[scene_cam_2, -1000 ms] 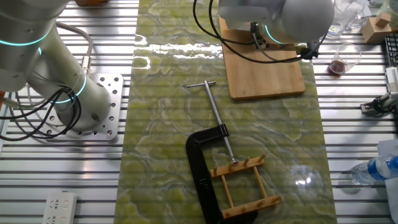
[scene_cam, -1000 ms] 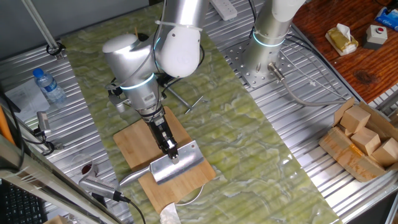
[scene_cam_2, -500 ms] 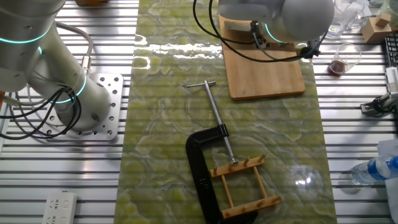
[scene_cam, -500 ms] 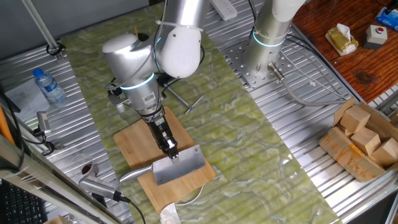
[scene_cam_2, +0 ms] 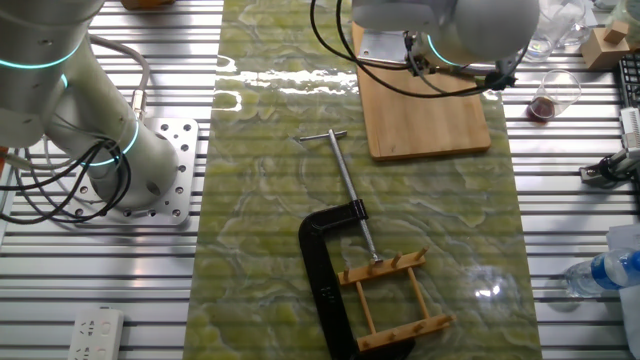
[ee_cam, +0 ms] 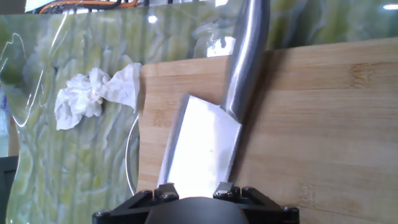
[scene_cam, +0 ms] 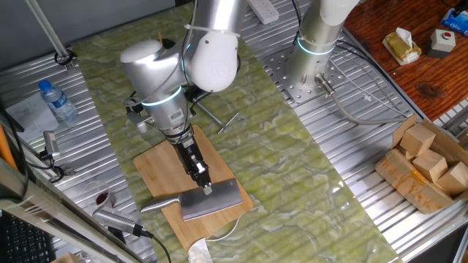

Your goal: Put the knife on the cutting board

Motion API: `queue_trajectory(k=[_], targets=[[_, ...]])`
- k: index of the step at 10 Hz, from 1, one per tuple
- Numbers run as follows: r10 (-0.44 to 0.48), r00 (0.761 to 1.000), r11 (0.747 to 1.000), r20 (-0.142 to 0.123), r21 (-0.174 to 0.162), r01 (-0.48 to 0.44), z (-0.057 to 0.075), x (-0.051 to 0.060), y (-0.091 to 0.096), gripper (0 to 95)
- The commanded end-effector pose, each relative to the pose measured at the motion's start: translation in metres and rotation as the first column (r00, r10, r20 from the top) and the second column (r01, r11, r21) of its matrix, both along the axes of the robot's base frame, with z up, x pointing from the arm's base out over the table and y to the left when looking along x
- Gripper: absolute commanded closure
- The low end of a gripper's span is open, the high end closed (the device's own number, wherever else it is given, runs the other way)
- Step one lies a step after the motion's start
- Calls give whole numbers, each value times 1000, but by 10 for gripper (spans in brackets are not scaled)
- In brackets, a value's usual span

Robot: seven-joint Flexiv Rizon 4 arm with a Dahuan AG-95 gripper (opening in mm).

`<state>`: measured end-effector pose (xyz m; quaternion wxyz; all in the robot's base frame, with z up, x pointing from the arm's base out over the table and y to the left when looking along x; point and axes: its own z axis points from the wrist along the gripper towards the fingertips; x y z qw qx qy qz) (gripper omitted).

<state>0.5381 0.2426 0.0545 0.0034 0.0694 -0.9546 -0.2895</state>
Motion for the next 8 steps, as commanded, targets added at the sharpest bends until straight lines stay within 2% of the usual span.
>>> queue_trajectory(k=[1, 2, 3, 4, 5, 8], targets=[[53, 998, 997, 16, -62, -52, 1, 1, -3, 570], [83, 996, 992, 23, -98, -80, 3, 2, -6, 760], [156, 987, 972, 29, -181, -148, 9, 4, -18, 760], [194, 981, 958, 31, -222, -182, 14, 5, -28, 760], [221, 975, 945, 31, -254, -207, 20, 5, -35, 950], [282, 959, 886, 24, -389, -251, 53, -2, -65, 950]])
